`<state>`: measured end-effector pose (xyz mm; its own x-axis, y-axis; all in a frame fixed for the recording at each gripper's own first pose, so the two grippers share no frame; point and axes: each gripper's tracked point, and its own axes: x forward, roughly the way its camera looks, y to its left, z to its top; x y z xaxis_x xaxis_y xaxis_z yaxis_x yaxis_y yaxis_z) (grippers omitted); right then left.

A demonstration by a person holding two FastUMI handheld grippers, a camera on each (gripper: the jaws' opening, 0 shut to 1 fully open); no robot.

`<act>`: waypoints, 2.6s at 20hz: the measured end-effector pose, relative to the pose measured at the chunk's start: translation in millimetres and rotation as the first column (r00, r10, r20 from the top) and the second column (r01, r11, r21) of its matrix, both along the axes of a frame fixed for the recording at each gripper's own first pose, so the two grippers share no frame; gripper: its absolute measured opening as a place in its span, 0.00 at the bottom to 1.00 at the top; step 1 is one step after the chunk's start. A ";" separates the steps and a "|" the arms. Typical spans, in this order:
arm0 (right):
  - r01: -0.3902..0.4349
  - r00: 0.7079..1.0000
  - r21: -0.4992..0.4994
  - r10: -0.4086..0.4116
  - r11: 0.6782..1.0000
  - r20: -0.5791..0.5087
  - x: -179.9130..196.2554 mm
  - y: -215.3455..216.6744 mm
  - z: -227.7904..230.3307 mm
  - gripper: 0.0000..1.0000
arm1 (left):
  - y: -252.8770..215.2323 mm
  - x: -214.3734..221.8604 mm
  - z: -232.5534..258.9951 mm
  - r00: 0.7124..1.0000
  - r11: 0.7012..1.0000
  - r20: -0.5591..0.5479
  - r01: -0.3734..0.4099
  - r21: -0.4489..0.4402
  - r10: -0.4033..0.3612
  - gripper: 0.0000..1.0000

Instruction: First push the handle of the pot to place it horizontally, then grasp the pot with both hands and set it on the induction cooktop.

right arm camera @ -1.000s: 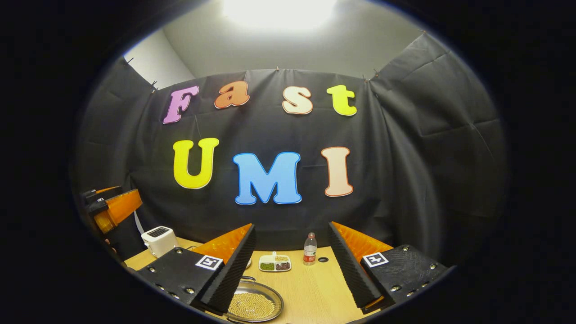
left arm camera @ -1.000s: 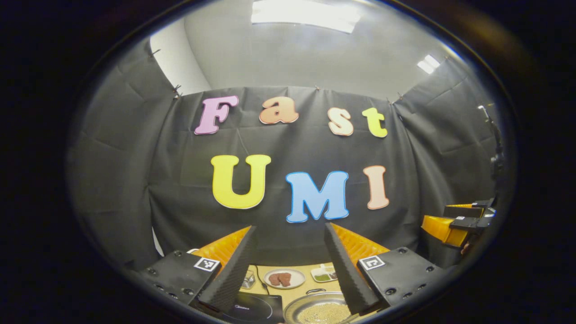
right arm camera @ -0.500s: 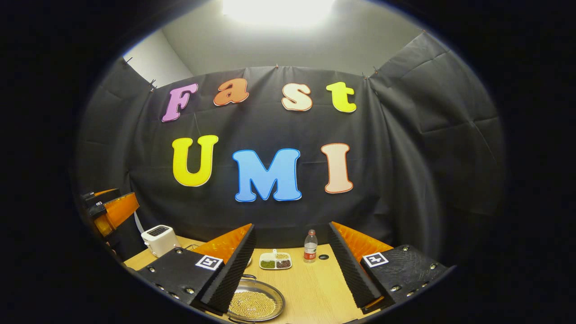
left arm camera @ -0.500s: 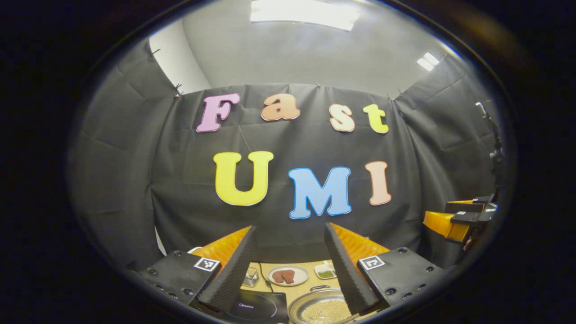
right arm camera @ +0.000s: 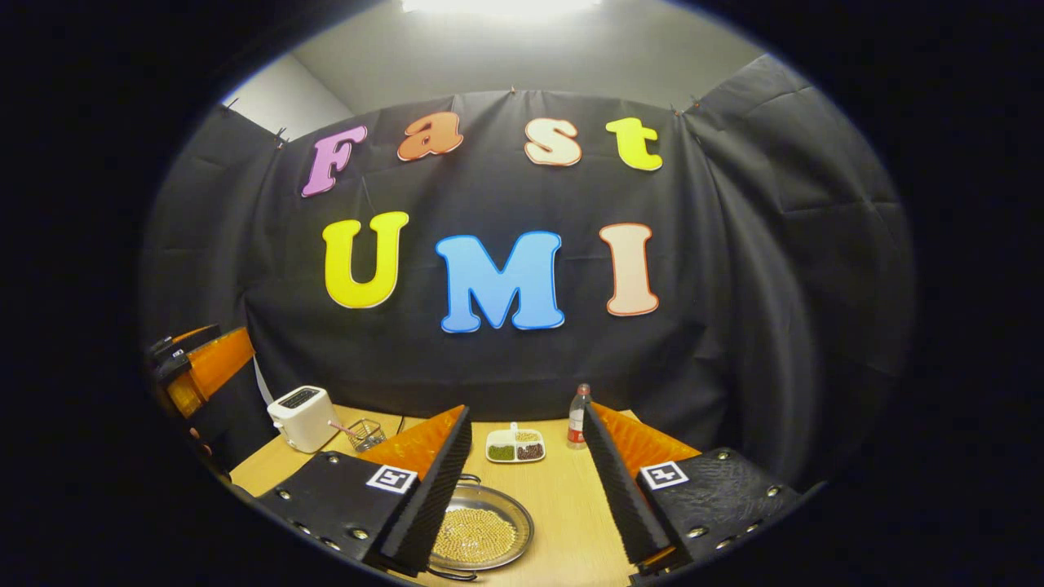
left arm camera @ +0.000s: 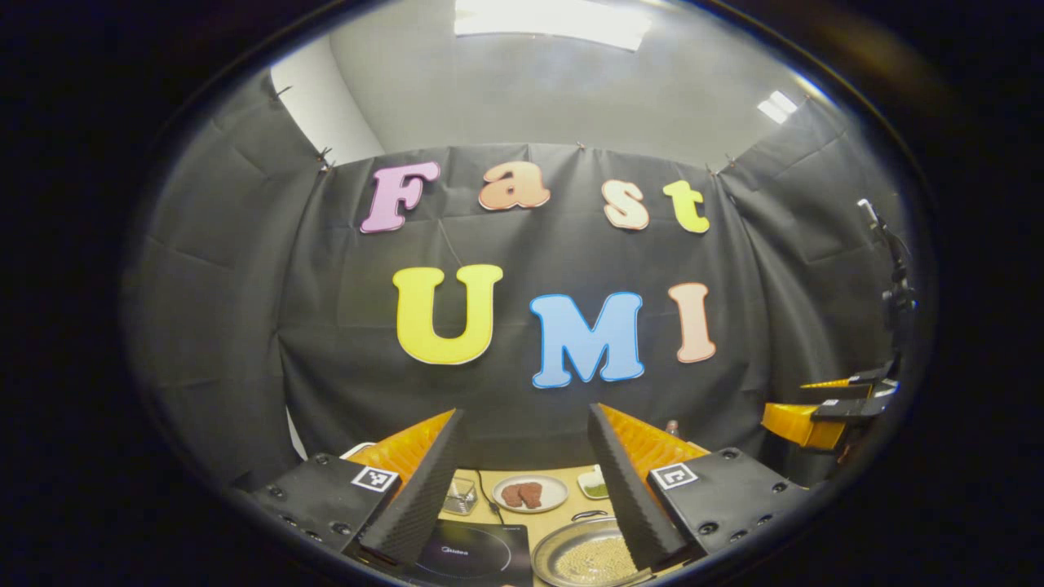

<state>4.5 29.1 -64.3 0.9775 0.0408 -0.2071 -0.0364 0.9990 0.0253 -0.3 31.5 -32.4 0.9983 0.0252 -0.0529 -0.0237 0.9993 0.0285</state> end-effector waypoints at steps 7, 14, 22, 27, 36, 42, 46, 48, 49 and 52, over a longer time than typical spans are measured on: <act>-0.103 0.958 0.010 0.102 0.995 -0.270 -13.8 38.0 -81.7 0.41 | 17.3 -0.9 -22.1 0.999 1.000 -0.049 -0.003 -0.009 0.002 0.99; -0.209 0.848 0.056 0.210 0.976 -0.486 -36.1 81.2 -151.0 0.41 | 41.3 -1.2 -33.0 0.997 1.000 -0.074 -0.014 -0.014 0.013 0.99; -0.138 0.712 0.219 0.250 0.966 -0.656 -58.7 113.8 -212.2 0.10 | 72.0 -3.8 -45.3 0.995 0.999 -0.098 -0.036 -0.022 0.034 0.95; -0.138 0.645 0.246 0.276 0.959 -0.712 -71.4 126.6 -240.2 0.02 | 91.3 -8.7 -56.4 0.991 0.998 -0.121 -0.061 -0.030 0.057 0.99; -0.143 0.505 0.263 0.299 0.954 -0.810 -92.9 153.8 -293.5 0.02 | 115.7 -6.4 -56.7 0.990 0.996 -0.117 -0.080 -0.030 0.076 0.96; -0.127 0.449 0.273 0.300 0.954 -0.842 -99.3 166.8 -323.1 0.02 | 125.3 -3.2 -48.9 0.992 0.997 -0.101 -0.075 -0.008 0.074 0.99; -0.085 0.426 0.258 0.269 0.962 -0.864 -102.3 164.5 -341.6 0.02 | 128.8 -6.9 -49.7 0.992 0.997 -0.102 -0.072 -0.006 0.071 0.99; -0.052 0.429 0.278 0.272 0.959 -0.861 -101.2 164.6 -341.5 0.02 | 130.8 -7.9 -49.1 0.992 0.998 -0.104 -0.067 0.000 0.067 0.99; -0.037 0.431 0.288 0.275 0.957 -0.859 -101.4 165.5 -346.2 0.02 | 131.3 -7.8 -49.0 0.992 0.998 -0.105 -0.064 0.002 0.064 0.99; 0.007 0.440 0.305 0.271 0.952 -0.856 -97.8 165.0 -349.8 0.02 | 133.4 -9.8 -51.9 0.992 0.999 -0.110 -0.054 0.001 0.053 0.99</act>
<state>-93.3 194.1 -414.1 0.2445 0.3326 -0.9108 0.0136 0.9380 0.3462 -10.1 164.9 -84.3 0.9836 0.0783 -0.1627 -0.0741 0.9967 0.0318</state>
